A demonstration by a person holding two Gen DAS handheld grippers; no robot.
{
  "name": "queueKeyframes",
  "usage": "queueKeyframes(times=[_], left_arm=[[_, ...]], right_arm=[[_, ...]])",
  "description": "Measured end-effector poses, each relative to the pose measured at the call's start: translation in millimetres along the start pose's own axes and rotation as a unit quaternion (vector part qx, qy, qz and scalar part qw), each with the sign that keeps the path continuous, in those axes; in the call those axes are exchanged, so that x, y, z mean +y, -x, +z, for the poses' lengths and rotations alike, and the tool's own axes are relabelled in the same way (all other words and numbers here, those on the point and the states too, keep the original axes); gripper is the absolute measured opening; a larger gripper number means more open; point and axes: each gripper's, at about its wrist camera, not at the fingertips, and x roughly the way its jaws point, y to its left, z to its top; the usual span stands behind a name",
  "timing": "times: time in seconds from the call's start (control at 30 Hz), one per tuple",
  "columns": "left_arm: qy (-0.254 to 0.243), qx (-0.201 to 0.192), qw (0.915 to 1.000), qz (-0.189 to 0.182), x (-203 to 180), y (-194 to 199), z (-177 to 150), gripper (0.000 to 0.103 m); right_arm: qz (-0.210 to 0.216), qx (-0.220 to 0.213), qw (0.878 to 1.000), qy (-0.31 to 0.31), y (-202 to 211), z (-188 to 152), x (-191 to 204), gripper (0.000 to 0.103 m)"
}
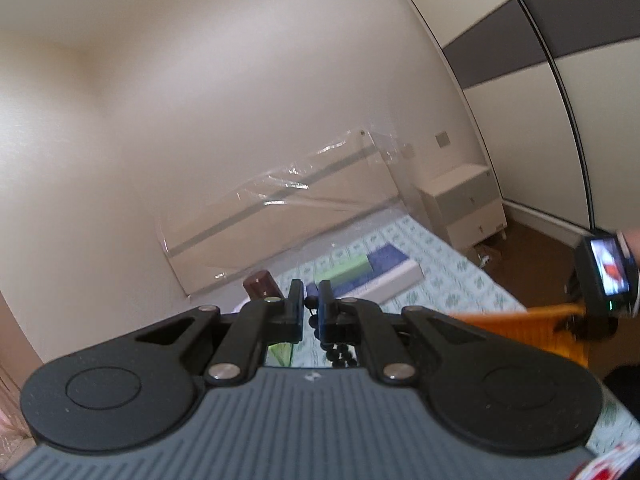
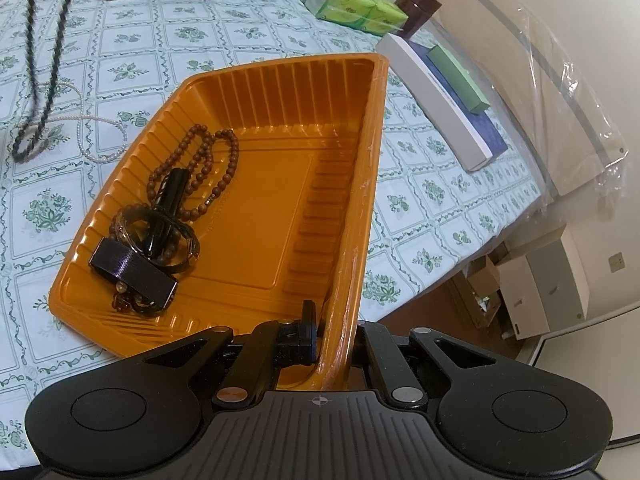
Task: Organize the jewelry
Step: 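Lift the dark bead strand high and lower it into the orange tray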
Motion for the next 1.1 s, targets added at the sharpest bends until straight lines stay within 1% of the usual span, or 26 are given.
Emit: queueKeyframes(times=[0.17, 0.3, 0.5, 0.7, 0.77, 0.87, 0.97, 1.1], left_arm=[[0.004, -0.008, 0.9999, 0.006, 10, -11, 29, 0.006], [0.002, -0.017, 0.9999, 0.002, 9, -22, 47, 0.006], [-0.008, -0.033, 0.9993, -0.014, -6, -44, 74, 0.006], [0.000, -0.047, 0.9980, -0.042, -19, -65, 96, 0.006], [0.003, -0.046, 0.9976, -0.052, -25, -74, 98, 0.006], [0.007, -0.036, 0.9970, -0.067, -38, -89, 93, 0.006], [0.010, -0.017, 0.9961, -0.086, -55, -107, 80, 0.006], [0.008, 0.016, 0.9924, -0.122, -81, -133, 58, 0.006]], right_arm=[[0.001, 0.000, 1.000, 0.001, 0, 0, 0, 0.004], [0.001, 0.000, 1.000, 0.001, 1, 0, 0, 0.004], [0.005, 0.003, 1.000, -0.001, -2, -1, -3, 0.004], [0.008, 0.004, 1.000, -0.002, -4, -2, -5, 0.004], [0.009, 0.004, 1.000, -0.003, -4, -2, -5, 0.004], [0.010, 0.004, 1.000, -0.004, -5, -3, -5, 0.003], [0.011, 0.005, 1.000, -0.004, -5, -3, -6, 0.004], [0.012, 0.005, 1.000, -0.004, -5, -3, -6, 0.004]])
